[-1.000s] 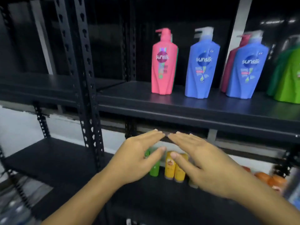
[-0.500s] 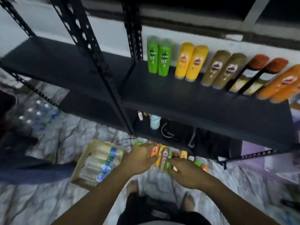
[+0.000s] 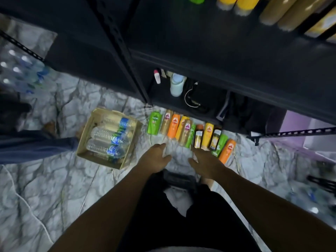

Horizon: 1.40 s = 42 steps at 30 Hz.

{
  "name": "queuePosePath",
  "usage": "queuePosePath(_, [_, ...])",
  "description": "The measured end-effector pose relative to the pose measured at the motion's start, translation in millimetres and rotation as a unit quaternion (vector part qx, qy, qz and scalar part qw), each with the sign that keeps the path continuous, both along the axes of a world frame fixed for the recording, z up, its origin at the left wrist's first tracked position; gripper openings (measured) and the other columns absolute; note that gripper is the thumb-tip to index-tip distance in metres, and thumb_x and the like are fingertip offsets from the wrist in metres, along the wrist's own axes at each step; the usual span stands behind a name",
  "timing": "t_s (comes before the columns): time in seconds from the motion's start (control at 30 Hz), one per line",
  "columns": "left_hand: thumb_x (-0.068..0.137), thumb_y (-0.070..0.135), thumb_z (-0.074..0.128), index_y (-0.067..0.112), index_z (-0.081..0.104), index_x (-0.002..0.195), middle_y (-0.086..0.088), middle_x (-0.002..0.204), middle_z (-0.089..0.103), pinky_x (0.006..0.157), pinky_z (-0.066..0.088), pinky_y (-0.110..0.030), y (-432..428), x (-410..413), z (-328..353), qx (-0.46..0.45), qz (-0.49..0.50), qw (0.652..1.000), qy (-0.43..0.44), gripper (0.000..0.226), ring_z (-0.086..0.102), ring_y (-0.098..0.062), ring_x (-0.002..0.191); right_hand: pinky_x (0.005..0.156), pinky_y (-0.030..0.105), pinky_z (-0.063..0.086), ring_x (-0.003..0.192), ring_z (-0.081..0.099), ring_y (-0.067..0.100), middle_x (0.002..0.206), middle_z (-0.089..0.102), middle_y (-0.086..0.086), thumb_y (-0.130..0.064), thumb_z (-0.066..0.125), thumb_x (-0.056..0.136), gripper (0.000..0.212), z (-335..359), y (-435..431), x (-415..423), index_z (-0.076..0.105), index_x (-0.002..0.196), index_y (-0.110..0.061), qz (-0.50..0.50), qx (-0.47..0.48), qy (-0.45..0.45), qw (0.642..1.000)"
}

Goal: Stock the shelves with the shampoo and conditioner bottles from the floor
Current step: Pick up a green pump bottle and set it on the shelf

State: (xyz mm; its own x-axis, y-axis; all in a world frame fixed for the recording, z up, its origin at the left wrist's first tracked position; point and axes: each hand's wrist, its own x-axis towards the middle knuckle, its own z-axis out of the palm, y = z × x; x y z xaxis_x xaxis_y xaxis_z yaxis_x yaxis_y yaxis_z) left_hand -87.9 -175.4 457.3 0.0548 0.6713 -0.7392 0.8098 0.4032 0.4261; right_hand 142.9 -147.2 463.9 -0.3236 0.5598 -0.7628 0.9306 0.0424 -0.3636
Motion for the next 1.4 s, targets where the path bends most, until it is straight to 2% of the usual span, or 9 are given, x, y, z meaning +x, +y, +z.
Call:
queuePosePath(0.23, [0.1,0.05,0.054,0.018,0.033,0.159,-0.01,0.161,0.039,0.117,0.036,-0.042,11.1,-29.4,-113.2,-0.026,0.051,0.998,0.035,0.07,0.038,-0.027,0.147,0.119,0.045,0.03,0.149,0.029,0.029,0.166,0.026,0.007,-0.053,0.037,0.104,0.067,-96.7,33.0,-44.3,0.019,0.161,-0.022,0.02,-0.032,0.012,0.999])
queuePosePath(0.5, [0.101,0.046,0.055,0.014,0.036,0.157,-0.015,0.156,0.044,0.113,0.041,-0.043,61.0,-78.3,-303.3,-0.005,0.096,0.995,0.036,0.067,0.045,-0.031,0.141,0.104,0.033,0.042,0.137,0.046,0.03,0.159,0.038,0.01,-0.049,0.041,0.105,0.059,-290.7,95.4,-120.0,0.028,0.158,-0.026,-0.044,-0.048,0.027,0.998])
queuePosePath(0.7, [0.097,0.05,0.059,0.012,0.045,0.148,-0.021,0.138,0.057,0.1,0.049,-0.043,95.5,-108.3,-441.2,0.012,0.106,0.992,0.074,0.065,0.056,-0.04,0.127,0.082,0.032,0.047,0.1,0.057,0.022,0.123,0.063,0.012,-0.033,0.049,0.104,0.046,-438.7,141.1,-168.8,0.048,0.147,-0.016,-0.08,-0.017,0.059,0.995])
queuePosePath(0.83, [0.088,0.06,0.057,0.018,0.048,0.143,-0.015,0.132,0.061,0.091,0.049,-0.04,111.3,-119.6,-503.4,0.024,0.129,0.988,0.087,0.069,0.061,-0.038,0.121,0.069,0.032,0.049,0.084,0.062,0.028,0.097,0.065,0.012,-0.029,0.052,0.096,0.022,-501.2,174.7,-200.3,0.061,0.113,-0.018,-0.125,0.014,0.094,0.988])
queuePosePath(0.93, [0.089,0.054,0.065,0.015,0.041,0.148,-0.017,0.134,0.06,0.093,0.054,-0.043,121.7,-125.5,-531.6,0.025,0.162,0.984,0.067,0.074,0.061,-0.039,0.12,0.088,0.043,0.054,0.105,0.065,0.034,0.115,0.067,0.017,-0.039,0.057,0.09,0.045,-533.3,198.6,-218.1,0.057,0.126,-0.011,-0.19,0.048,0.111,0.974])
queuePosePath(1.0, [0.087,0.053,0.068,0.016,0.041,0.144,-0.016,0.131,0.059,0.091,0.054,-0.044,127.6,-127.7,-543.5,0.028,0.18,0.981,0.059,0.073,0.062,-0.039,0.117,0.098,0.039,0.049,0.121,0.058,0.032,0.131,0.059,0.017,-0.044,0.06,0.093,0.058,-544.9,209.9,-228.6,0.05,0.138,-0.01,-0.186,0.056,0.083,0.977])
queuePosePath(1.13, [0.076,0.057,0.075,0.022,0.038,0.139,-0.011,0.126,0.058,0.089,0.055,-0.043,136.8,-127.0,-559.2,0.038,0.201,0.978,0.036,0.081,0.06,-0.035,0.116,0.09,0.032,0.049,0.123,0.056,0.03,0.137,0.054,0.013,-0.058,0.066,0.085,0.077,-566.8,226.3,-247.6,0.044,0.143,-0.012,-0.188,0.027,0.049,0.981])
queuePosePath(1.3, [0.055,0.057,0.085,0.024,0.034,0.135,-0.006,0.124,0.062,0.09,0.056,-0.045,141.0,-122.2,-566.7,0.041,0.234,0.971,0.009,0.1,0.061,-0.029,0.115,0.107,0.046,0.046,0.136,0.045,0.033,0.148,0.038,0.012,-0.073,0.076,0.063,0.117,-579.2,233.8,-264.4,0.03,0.152,-0.012,-0.198,0.014,0.001,0.98])
queuePosePath(1.4, [0.054,0.055,0.083,0.021,0.038,0.128,-0.006,0.116,0.067,0.083,0.057,-0.042,136.9,-121.8,-563.1,0.066,0.235,0.97,0.017,0.092,0.066,-0.03,0.106,0.106,0.046,0.047,0.134,0.046,0.032,0.147,0.038,0.012,-0.069,0.08,0.063,0.115,-580.6,230.1,-265.6,0.031,0.15,-0.012,-0.218,0.005,0.007,0.976])
